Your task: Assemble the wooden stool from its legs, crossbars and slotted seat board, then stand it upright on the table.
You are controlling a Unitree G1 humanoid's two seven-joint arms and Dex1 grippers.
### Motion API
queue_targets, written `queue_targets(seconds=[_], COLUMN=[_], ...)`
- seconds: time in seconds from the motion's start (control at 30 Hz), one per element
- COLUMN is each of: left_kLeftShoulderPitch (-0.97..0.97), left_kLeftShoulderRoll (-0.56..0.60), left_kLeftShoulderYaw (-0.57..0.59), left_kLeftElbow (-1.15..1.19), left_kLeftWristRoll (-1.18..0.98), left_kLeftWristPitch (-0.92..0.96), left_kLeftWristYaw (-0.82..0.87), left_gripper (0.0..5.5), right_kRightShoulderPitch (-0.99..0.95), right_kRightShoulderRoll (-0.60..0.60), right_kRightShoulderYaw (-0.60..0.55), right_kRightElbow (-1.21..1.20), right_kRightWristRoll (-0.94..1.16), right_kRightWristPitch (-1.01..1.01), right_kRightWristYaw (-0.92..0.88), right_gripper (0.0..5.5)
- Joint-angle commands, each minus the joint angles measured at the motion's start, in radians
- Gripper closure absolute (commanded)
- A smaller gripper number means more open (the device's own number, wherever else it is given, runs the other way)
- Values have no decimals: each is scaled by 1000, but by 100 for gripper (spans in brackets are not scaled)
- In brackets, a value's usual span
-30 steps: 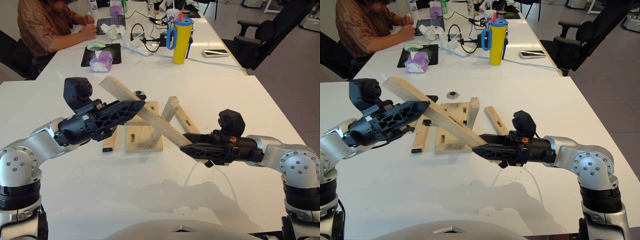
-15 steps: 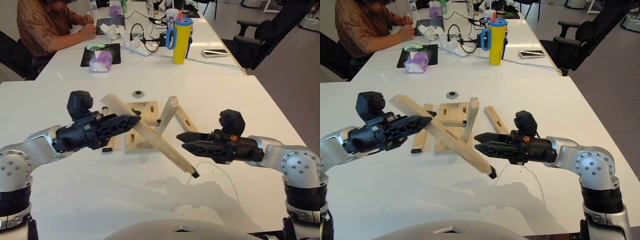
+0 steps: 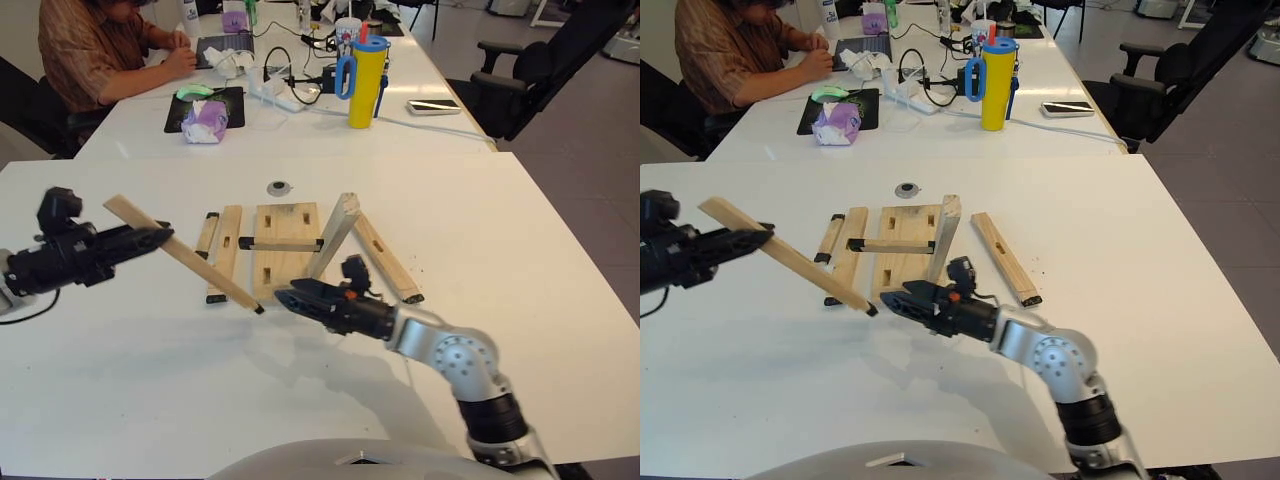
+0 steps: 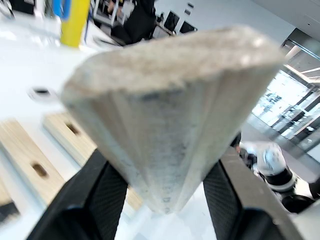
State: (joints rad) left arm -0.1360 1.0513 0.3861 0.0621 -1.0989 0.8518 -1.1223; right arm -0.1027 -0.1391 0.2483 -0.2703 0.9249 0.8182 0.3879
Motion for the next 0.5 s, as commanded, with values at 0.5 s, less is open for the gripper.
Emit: queue_targets(seconds=[0.5], left_kLeftShoulderPitch=[-33], left_kLeftShoulderRoll=[-207], left_kLeftShoulderYaw=[-6], left_kLeftElbow=[-158], left_kLeftWristRoll=[160], left_kLeftWristPitch=[-125], left_kLeftWristYaw=[110], left_gripper=[343], right_kRightShoulderPitch=[-83], right_kRightShoulderRoll=[-4], right_kRightShoulderYaw=[-36], right_kRightElbow=[118], right_kRightWristRoll=[-344], right_kRightWristPitch=[-16], right_kRightWristYaw=[-147], right_gripper=[180])
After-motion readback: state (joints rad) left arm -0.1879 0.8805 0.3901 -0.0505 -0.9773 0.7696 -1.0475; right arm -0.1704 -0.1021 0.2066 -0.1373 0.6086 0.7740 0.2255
